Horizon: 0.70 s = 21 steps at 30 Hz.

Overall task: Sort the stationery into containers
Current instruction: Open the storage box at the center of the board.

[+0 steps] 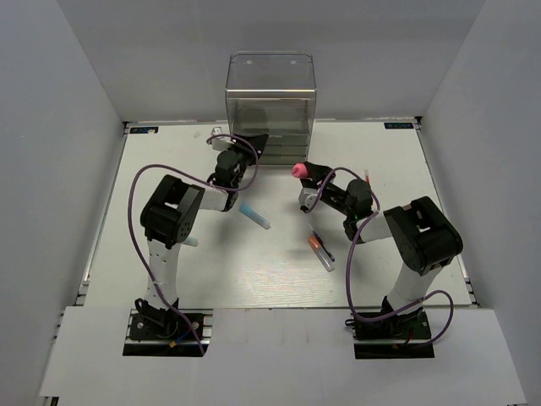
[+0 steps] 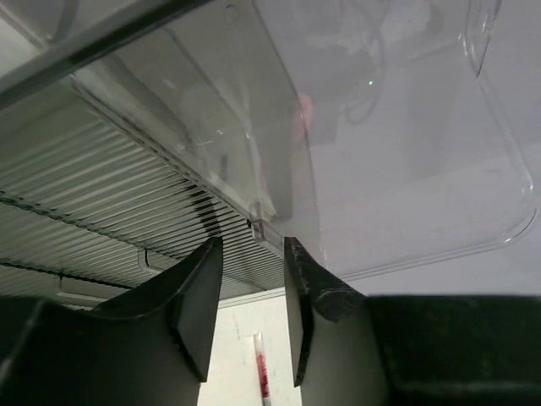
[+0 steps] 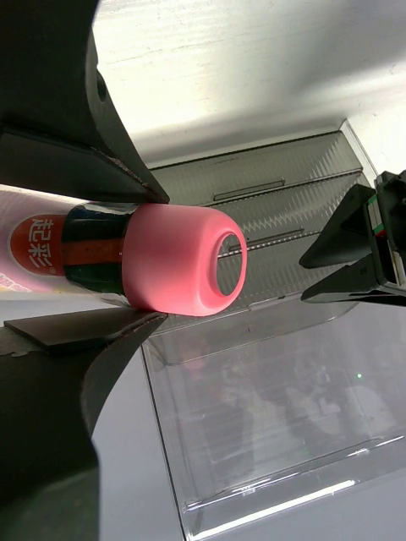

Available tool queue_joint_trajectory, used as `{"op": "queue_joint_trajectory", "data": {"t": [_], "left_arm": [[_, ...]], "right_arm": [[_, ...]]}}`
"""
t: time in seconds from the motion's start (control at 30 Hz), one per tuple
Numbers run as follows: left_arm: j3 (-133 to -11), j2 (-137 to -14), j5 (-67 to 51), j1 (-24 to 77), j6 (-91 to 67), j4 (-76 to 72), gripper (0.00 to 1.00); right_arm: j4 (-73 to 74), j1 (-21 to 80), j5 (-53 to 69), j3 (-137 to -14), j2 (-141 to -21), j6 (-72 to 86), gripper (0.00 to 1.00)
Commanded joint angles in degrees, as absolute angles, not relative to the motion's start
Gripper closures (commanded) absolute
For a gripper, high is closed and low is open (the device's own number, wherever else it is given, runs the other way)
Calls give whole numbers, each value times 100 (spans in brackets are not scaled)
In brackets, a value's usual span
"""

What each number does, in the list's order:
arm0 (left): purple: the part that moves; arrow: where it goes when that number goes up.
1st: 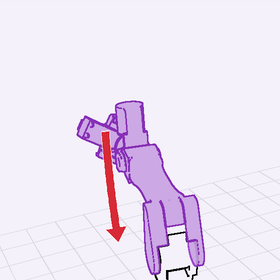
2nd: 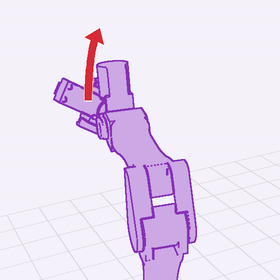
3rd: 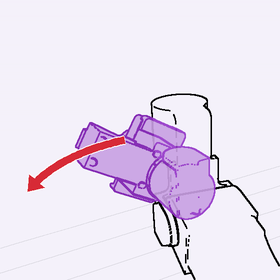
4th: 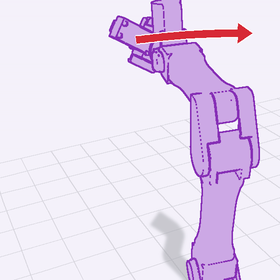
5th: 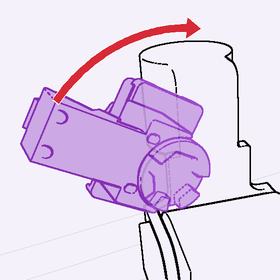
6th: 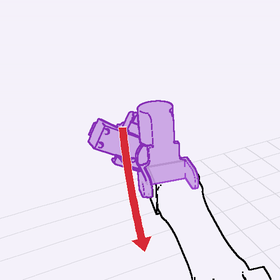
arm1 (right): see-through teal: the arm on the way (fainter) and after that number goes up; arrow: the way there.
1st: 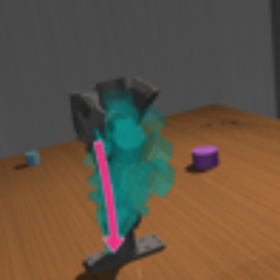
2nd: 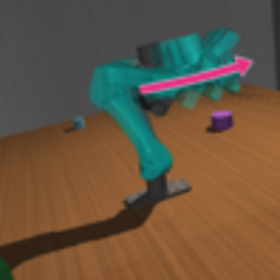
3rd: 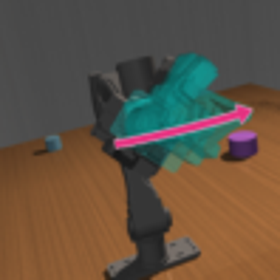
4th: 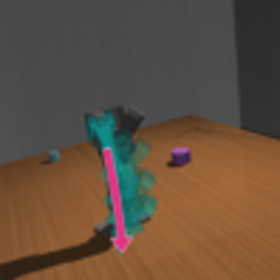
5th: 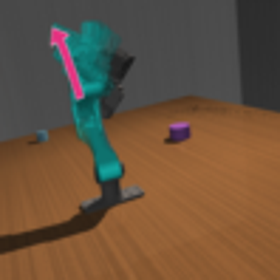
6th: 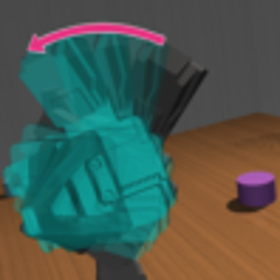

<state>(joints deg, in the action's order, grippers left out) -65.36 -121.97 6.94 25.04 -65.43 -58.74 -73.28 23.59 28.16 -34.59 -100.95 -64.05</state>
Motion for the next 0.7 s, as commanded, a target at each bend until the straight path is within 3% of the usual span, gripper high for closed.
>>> {"op": "queue_joint_trajectory", "data": {"t": [0.0,0.13,0.27,0.5,0.67], "left_arm": [[-6828,-12234,984,2470,-6688,-6081,56],[-6829,-12357,1107,2417,-6794,-6319,59],[-6829,-12357,1107,2417,-6855,-6529,68],[-6513,-12235,984,2417,-6970,-6995,100],[-6241,-12023,853,2470,-7022,-7242,100]], "right_arm": [[-9518,2320,2733,-3410,-9853,-6354,100],[-9519,2338,2733,-3384,-9826,-6355,100],[-9519,2329,2742,-3331,-9826,-6372,100],[-9554,2329,2777,-3296,-9817,-6381,100],[-9606,2347,2953,-3340,-9905,-6451,100]]}}
